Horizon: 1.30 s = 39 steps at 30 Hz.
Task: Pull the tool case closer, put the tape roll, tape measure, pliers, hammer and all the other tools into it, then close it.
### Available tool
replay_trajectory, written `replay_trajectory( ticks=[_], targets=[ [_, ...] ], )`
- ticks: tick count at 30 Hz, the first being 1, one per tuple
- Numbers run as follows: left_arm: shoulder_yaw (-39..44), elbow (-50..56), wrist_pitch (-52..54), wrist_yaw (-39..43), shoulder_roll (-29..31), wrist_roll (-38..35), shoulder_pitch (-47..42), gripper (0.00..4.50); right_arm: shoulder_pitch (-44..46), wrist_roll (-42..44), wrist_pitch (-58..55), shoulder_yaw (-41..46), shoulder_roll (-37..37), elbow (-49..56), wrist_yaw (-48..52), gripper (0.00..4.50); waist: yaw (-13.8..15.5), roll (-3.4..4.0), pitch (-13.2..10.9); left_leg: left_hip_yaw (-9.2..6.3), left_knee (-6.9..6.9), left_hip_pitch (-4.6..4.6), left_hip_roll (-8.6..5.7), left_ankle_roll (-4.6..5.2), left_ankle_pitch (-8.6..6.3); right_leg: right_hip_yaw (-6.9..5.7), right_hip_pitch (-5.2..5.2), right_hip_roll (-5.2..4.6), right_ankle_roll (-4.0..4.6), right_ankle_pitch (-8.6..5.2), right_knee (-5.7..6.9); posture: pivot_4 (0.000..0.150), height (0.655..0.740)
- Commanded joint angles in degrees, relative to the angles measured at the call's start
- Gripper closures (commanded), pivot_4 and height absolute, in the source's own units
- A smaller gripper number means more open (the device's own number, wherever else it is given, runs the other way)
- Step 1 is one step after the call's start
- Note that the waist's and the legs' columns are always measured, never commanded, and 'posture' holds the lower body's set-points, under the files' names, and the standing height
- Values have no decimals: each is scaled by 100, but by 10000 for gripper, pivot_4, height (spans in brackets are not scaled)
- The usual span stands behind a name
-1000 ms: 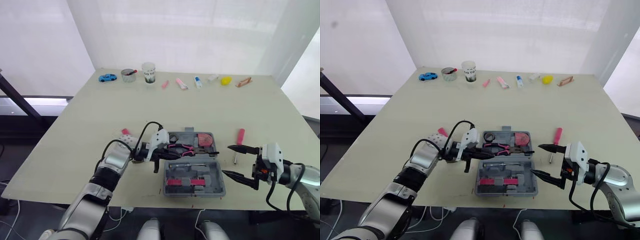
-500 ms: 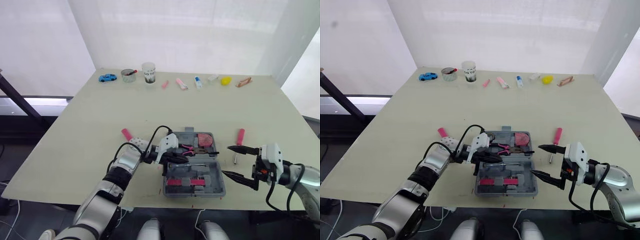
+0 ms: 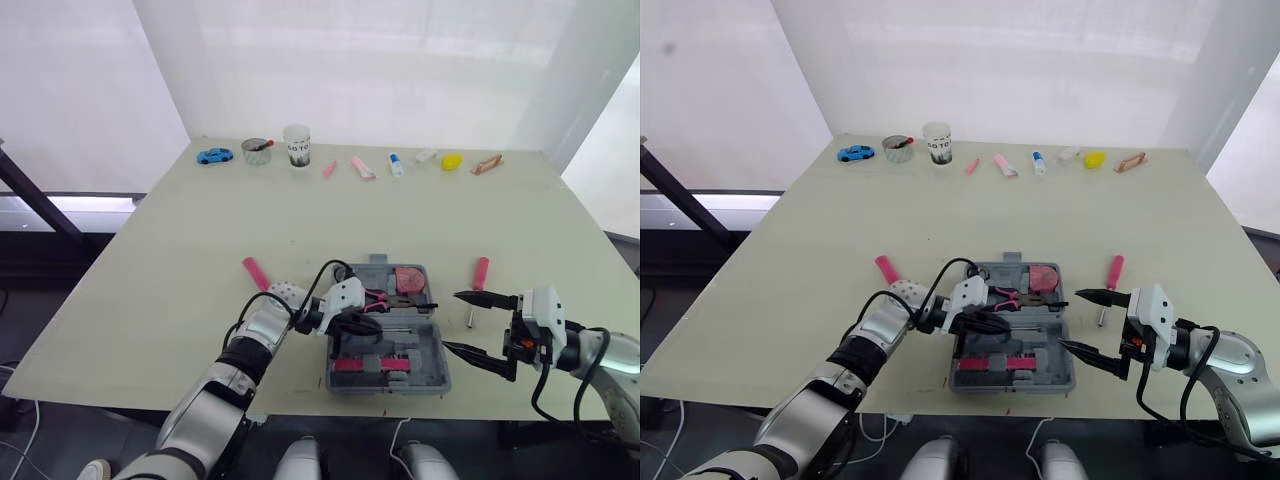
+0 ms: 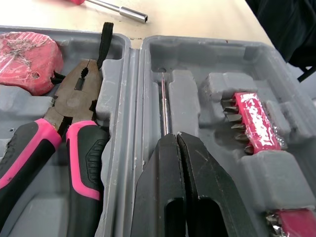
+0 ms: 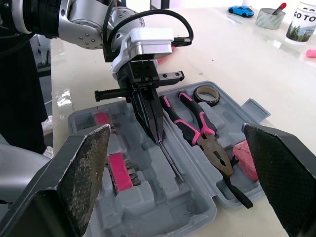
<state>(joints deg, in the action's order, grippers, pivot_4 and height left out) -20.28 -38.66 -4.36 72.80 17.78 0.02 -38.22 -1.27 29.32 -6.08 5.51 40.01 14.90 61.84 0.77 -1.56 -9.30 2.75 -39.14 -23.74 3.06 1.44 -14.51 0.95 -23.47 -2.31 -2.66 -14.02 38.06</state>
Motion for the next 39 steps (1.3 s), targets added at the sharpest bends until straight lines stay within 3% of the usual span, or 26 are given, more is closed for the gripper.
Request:
replay_trajectory(
  ticks=[1,15,20,25,38,39],
  targets=[
    [-277,-171,37,52,175,371,242,44049,10,27,90,170,5,91,-12,0,-3,2,3,0,0,1,0,0,0,0,1,0,0,0,0,1500,7400],
    [-279,-267,10,-219,201,461,434,44049,-1,-6,234,186,4,-92,74,0,-11,50,103,-2,0,17,5,0,0,13,10,17,18,-10,2,1500,7400],
    [117,-84,16,-389,112,100,291,44049,-28,2,288,221,-7,-166,59,0,-7,50,103,-3,-2,18,7,0,0,32,12,31,19,-9,2,1500,7400],
    [720,541,24,-506,125,-521,415,44049,-123,147,234,412,-193,-158,-188,0,-17,49,99,-2,-5,8,7,0,1,37,5,32,16,-7,1,1500,7400],
    [2335,3427,2152,-968,812,-2412,1537,44049,-182,-127,34,980,-716,-434,-1549,0,-17,55,90,0,2,-1,11,0,0,38,-1,31,1,3,-6,1500,7400],
    [2402,3557,2214,-1017,869,-2465,1642,39041,-197,-131,-2,1017,-742,-452,-1640,0,-14,57,88,0,2,0,12,0,0,37,-1,31,1,3,-5,1500,7400]
  ],
)
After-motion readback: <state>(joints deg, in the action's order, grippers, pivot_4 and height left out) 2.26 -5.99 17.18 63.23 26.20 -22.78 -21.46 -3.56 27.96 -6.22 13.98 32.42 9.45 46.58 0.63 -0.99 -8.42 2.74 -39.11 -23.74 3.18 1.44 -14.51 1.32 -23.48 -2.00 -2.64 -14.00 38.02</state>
